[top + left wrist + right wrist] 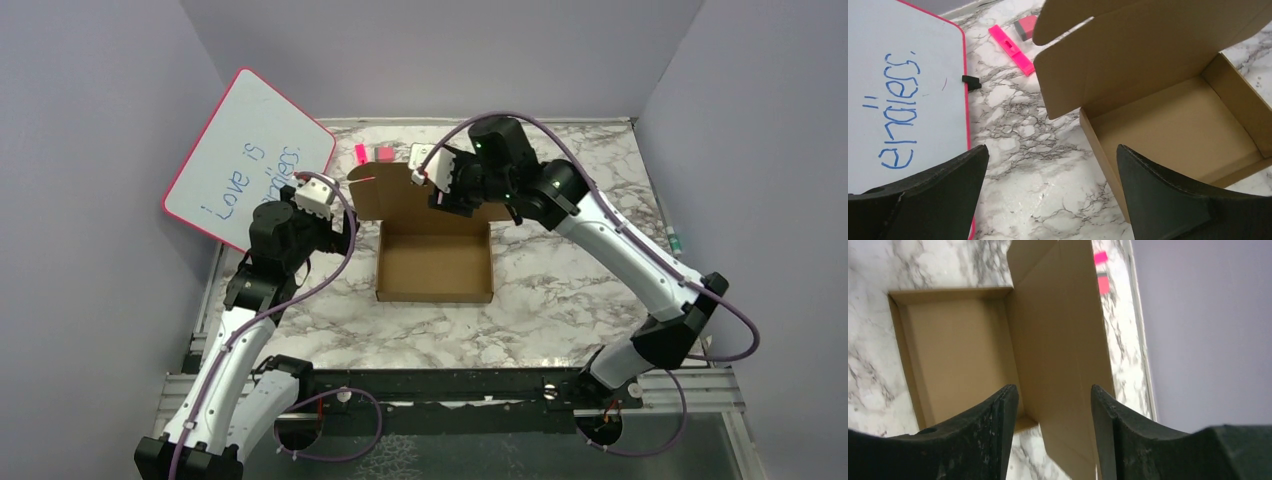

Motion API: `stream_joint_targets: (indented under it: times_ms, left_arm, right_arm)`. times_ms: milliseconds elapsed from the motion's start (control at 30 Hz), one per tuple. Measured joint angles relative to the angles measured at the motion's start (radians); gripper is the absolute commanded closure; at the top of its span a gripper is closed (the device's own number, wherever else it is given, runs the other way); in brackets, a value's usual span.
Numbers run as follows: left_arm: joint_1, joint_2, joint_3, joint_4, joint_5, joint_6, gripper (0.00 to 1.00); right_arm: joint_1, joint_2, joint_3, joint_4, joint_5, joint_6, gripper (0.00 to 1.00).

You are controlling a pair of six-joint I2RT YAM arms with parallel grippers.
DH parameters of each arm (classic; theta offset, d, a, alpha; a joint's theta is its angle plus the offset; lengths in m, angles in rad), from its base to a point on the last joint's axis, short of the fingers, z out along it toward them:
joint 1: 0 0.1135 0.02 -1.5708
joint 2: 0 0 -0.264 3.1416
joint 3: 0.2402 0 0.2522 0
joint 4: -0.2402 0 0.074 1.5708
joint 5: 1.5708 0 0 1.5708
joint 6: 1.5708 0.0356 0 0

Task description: Fold the paper box

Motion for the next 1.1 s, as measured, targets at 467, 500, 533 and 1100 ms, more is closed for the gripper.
stream_joint_targets:
  times_ms: [467,500,533,1100]
  left_arm:
    - [0.0,0.173,0.277,-0.143,0.101,0.286,0.03]
    - [0.0,0.195,0.299,-0.152,0.11,0.313,0.03]
    - [0.002,0.222,0.329,-0.166,0.126,0.353,0.03]
    - [0.046,0.551,0.571,-0.386,0.364,0.676,0.23]
  right_arm:
    - [-0.266,-0.334,-0.354,0.113,0.182,0.082,0.2]
    - [-0.294,-0.333,-0.358,0.113,0.167,0.08,0.2]
    - [-0.322,-0.332,-0.364,0.113,0.148,0.077,0.2]
    - [-0.439,-0.193,-0.385,0.121,-0.146,0.005,0.42]
